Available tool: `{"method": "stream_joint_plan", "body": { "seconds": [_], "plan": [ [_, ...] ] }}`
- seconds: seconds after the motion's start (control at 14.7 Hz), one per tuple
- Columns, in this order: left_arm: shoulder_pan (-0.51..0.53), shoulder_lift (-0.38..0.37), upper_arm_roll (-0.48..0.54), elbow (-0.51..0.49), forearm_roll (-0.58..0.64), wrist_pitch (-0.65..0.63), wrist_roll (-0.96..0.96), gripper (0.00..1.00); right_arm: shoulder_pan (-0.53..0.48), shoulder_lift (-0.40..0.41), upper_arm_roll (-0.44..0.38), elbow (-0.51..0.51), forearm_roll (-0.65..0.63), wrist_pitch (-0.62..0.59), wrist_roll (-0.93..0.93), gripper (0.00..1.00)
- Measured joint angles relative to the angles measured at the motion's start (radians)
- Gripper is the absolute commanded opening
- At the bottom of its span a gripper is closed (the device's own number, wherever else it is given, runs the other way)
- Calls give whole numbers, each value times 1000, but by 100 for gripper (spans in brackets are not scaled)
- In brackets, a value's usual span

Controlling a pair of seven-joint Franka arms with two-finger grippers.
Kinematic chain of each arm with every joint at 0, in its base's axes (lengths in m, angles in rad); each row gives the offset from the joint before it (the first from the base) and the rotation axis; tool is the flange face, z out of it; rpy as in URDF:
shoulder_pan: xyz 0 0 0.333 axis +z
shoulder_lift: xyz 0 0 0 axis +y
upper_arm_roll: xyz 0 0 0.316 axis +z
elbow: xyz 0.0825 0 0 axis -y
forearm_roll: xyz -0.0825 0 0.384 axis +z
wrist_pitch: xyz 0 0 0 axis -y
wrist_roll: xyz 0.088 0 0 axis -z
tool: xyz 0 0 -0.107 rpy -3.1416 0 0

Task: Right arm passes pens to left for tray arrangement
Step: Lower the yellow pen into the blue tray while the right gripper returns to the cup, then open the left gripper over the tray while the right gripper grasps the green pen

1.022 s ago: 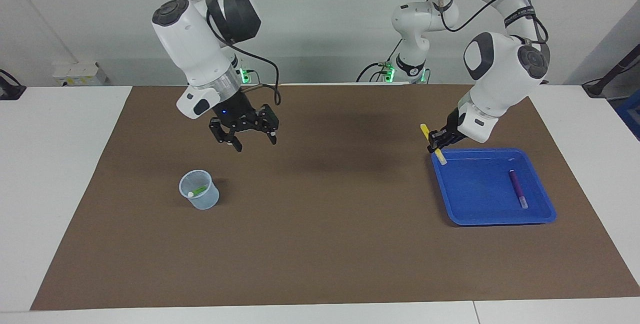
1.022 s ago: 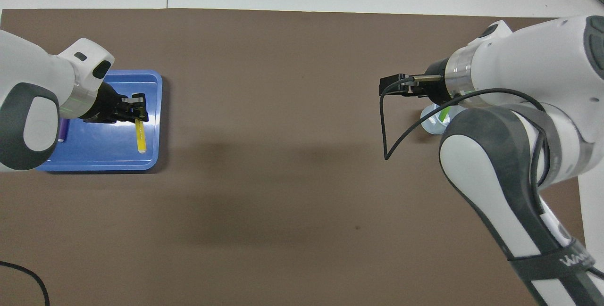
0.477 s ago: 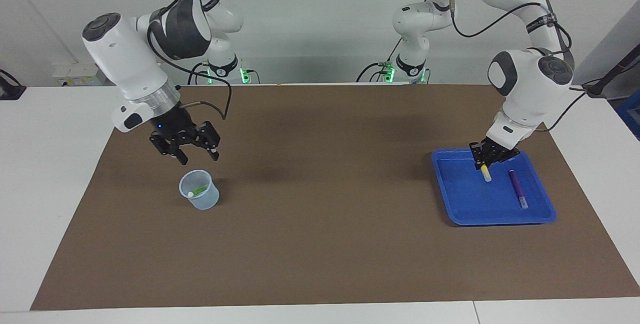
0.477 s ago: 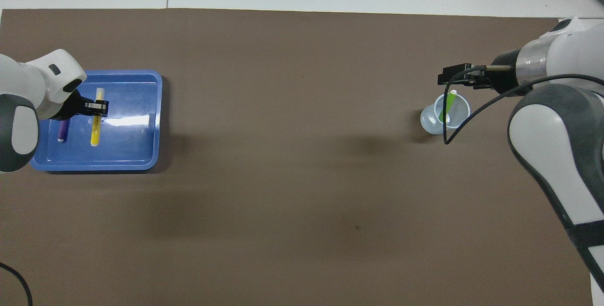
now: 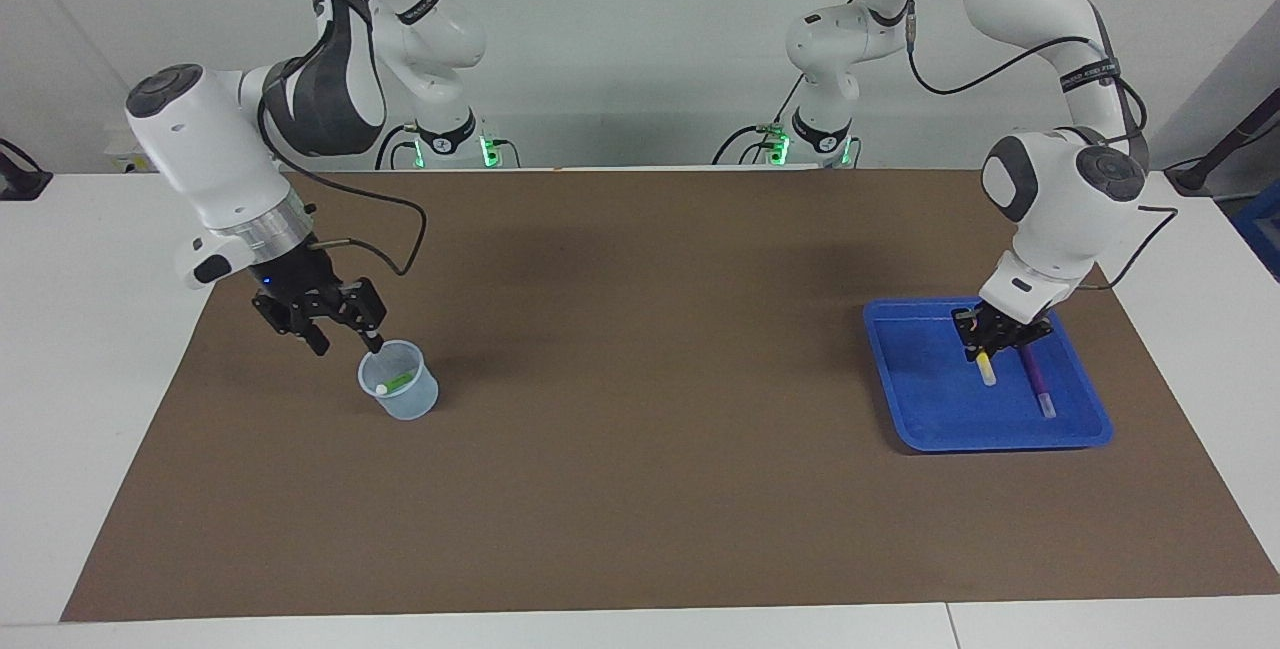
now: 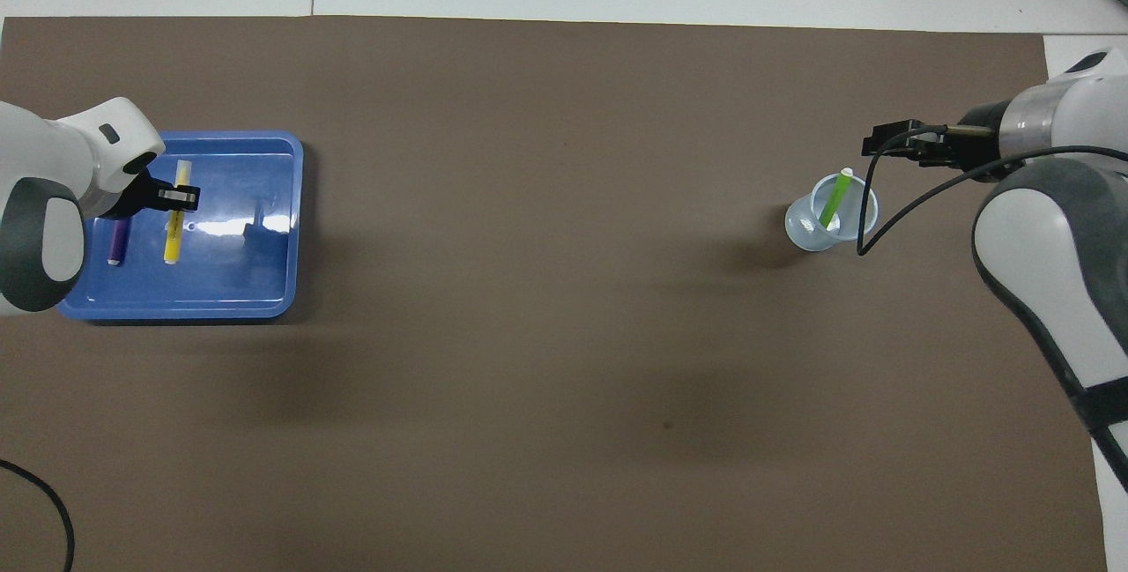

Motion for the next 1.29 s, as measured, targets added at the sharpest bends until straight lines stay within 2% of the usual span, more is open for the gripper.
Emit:
{"method": "stream_joint_plan", "body": {
  "seconds": [0.55, 0.75, 1.02, 1.29],
  "plan": [
    [27, 49, -1, 0, 27, 57, 17, 0, 3, 16, 7, -19, -15, 17, -61, 69],
    [28, 54, -1, 0, 27, 70, 34, 0, 6, 17, 9, -48, -18, 24, -157, 65],
    [30, 76, 0, 0, 28, 100, 38, 0, 15, 21, 9, -103, -106, 118, -219, 56],
    [62, 98, 0, 0, 28, 127, 43, 0, 30, 25, 12, -118, -118, 151, -220, 53]
  ]
}}
